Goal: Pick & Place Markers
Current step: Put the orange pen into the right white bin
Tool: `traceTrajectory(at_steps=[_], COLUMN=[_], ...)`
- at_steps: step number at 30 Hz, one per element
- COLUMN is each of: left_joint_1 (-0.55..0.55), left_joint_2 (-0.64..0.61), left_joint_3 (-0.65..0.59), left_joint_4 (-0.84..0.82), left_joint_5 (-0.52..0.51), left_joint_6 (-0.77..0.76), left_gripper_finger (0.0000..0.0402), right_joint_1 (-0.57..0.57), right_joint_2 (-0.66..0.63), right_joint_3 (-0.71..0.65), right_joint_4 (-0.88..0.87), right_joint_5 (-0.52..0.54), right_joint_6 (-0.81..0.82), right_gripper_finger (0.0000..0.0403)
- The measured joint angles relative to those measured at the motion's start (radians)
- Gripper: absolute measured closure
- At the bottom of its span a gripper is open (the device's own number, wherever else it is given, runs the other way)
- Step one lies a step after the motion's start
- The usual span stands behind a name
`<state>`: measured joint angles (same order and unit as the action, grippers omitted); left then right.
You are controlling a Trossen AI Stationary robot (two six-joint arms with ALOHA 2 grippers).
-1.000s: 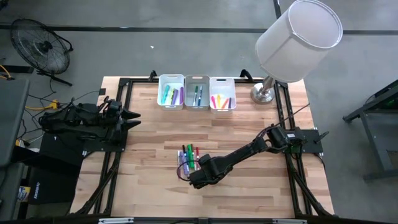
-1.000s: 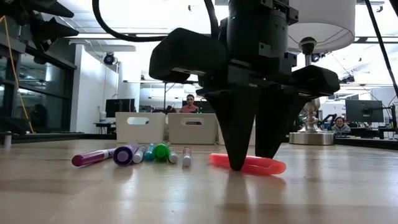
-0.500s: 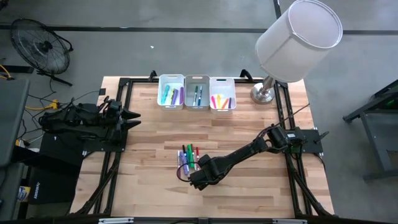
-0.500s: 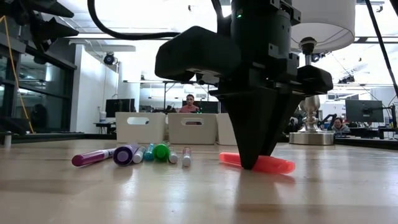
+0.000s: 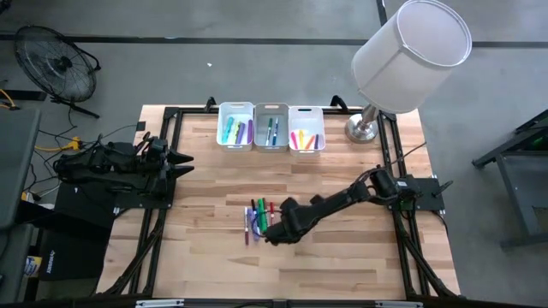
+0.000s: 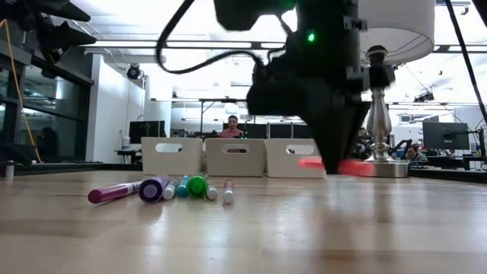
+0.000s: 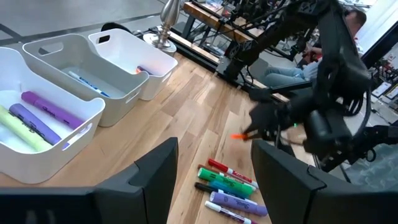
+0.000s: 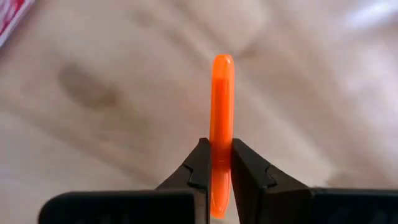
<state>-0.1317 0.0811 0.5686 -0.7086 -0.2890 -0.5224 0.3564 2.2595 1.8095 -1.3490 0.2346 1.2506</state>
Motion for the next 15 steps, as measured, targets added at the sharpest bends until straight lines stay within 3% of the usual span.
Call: traceTrajectory(at_steps=[8, 15], left_joint_1=[0.000, 0.000], left_joint_2=[0.000, 0.000], left_joint_3=[0.000, 0.000], left_joint_4=[0.000, 0.000], left_joint_5=[0.000, 0.000], left_joint_6=[0.000, 0.000], left_gripper_finger=[0.0200, 0.0200], right_joint_1=[-0.055, -0.201], right_joint_2=[-0.111, -0.217], right_joint_3=[0.003, 0.005], right_joint_4=[-0.192, -0.205], right_joint_5=[0.137, 0.264], right_joint_6=[-0.049, -0.127], right_gripper_finger=[0.0376, 0.0376])
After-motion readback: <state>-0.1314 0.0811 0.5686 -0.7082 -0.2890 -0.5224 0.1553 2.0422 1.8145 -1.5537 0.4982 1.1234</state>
